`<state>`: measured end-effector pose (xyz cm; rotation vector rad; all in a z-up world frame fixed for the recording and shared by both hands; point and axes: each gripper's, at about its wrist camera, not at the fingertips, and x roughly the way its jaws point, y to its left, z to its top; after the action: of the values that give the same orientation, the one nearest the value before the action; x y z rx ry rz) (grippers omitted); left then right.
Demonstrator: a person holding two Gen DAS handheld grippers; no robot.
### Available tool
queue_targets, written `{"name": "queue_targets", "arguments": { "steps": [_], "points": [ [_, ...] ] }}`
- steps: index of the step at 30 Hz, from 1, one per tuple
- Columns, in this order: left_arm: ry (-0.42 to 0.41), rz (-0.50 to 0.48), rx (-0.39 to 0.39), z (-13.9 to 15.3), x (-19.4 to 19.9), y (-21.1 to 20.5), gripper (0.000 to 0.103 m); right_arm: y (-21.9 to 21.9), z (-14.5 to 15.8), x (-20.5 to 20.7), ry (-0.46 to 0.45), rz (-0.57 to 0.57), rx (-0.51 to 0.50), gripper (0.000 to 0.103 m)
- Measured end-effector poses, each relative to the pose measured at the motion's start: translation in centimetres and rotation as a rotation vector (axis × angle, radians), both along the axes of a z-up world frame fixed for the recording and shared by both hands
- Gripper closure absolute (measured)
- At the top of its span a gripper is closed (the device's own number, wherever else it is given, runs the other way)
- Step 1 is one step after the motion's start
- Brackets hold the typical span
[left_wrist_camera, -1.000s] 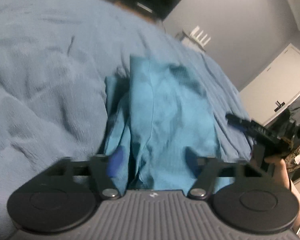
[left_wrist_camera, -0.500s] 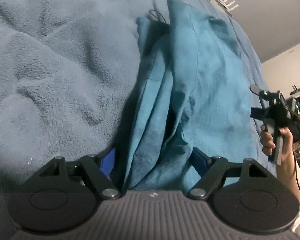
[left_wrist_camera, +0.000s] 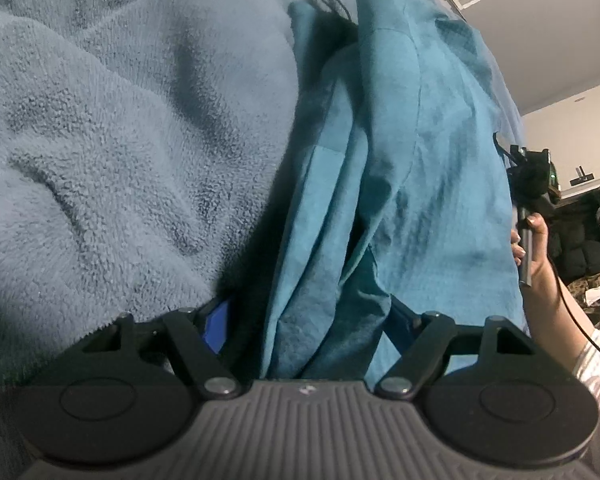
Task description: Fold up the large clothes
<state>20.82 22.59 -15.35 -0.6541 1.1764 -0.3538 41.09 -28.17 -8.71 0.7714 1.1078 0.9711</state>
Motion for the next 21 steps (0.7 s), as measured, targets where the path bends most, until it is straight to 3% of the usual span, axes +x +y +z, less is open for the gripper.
{"name": "queue_targets", "arguments": {
  "steps": [5, 6, 8, 11, 16, 21],
  "points": [
    [-0.007, -0.010, -0.017, -0.2, -0.1, 0.4, 0.028, 0.1, -0.8, 0.6, -0.037, -0.028, 0.057, 0.002],
    [-0.013, -0.012, -0.022, -0.2, 0.0, 0.5, 0.031, 0.0, -0.5, 0.3, -0.064, -0.042, 0.055, 0.005],
    [-0.028, -0.018, -0.043, 0.1, 0.0, 0.1, 0.039, -0.3, 0.4, -0.4, -0.134, -0.067, 0.046, 0.022],
    [-0.058, -0.029, -0.132, 0.6, 0.7, -1.2, 0.048, -1.0, 2.0, -0.9, -0.222, -0.062, 0.055, 0.032],
    [-0.092, -0.032, -0.055, 1.4, 3.9, -5.8, 0.048, -2.7, 5.5, 0.7, -0.346, -0.089, 0.009, 0.035],
    [-0.275, 0.042, 0.013, 3.9, 8.2, -9.0, 0.050, -5.7, 11.0, 4.9, -0.441, -0.140, -0.063, 0.036]
  ]
}}
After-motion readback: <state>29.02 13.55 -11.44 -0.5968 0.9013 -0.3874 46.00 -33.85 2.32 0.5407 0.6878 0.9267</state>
